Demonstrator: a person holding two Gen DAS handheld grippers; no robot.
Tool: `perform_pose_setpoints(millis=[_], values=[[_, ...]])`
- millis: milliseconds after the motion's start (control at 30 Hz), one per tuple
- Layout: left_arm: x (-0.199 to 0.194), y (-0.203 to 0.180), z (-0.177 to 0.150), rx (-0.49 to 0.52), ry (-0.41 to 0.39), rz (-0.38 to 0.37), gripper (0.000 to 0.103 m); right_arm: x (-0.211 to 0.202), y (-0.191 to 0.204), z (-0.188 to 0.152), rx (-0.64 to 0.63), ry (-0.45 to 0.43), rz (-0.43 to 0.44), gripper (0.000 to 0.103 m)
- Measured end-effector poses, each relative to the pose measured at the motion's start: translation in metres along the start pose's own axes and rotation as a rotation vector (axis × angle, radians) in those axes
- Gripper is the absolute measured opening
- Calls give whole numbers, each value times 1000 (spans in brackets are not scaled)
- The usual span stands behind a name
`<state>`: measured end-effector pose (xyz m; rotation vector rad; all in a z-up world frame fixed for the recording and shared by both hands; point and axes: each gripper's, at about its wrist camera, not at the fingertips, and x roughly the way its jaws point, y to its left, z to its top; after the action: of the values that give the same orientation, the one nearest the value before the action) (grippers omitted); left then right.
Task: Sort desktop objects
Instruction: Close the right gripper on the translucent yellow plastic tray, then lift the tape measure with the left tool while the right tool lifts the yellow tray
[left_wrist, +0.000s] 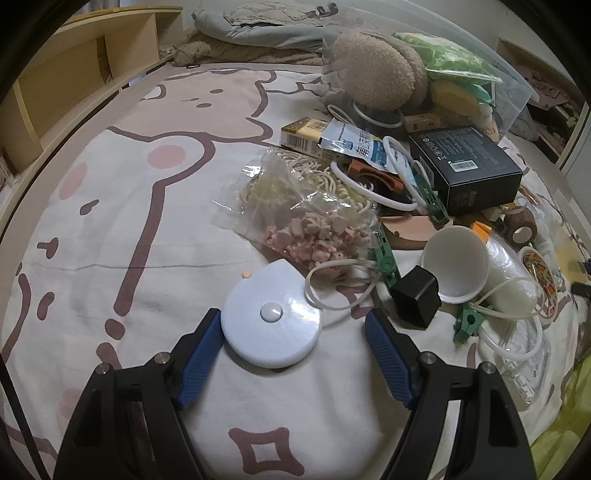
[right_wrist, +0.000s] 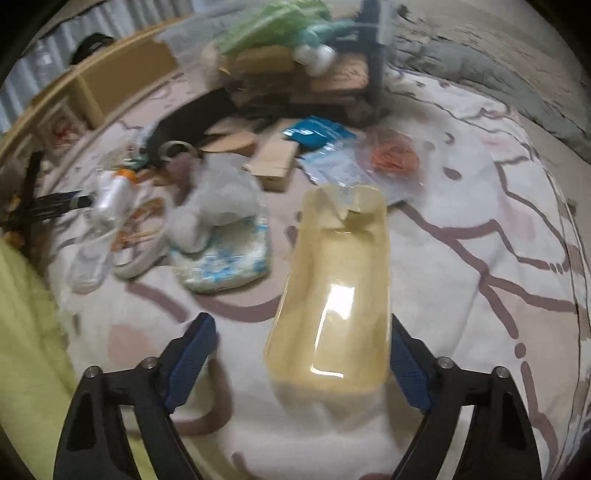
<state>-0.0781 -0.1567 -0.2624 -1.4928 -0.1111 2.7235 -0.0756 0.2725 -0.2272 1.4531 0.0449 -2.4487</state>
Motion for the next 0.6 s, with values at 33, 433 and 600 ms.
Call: perform_pose_setpoints(millis=[33,433,600], values=[[0,0,0,3,-3,2,78,4,-2,1,18,8,-29,72],[2,1,1,-9,-10,4,78,5,-20,4,163,-41,-114,51],[-1,5,1,-21,-19,20,67,1,-21,5,174,-62,-136,51]])
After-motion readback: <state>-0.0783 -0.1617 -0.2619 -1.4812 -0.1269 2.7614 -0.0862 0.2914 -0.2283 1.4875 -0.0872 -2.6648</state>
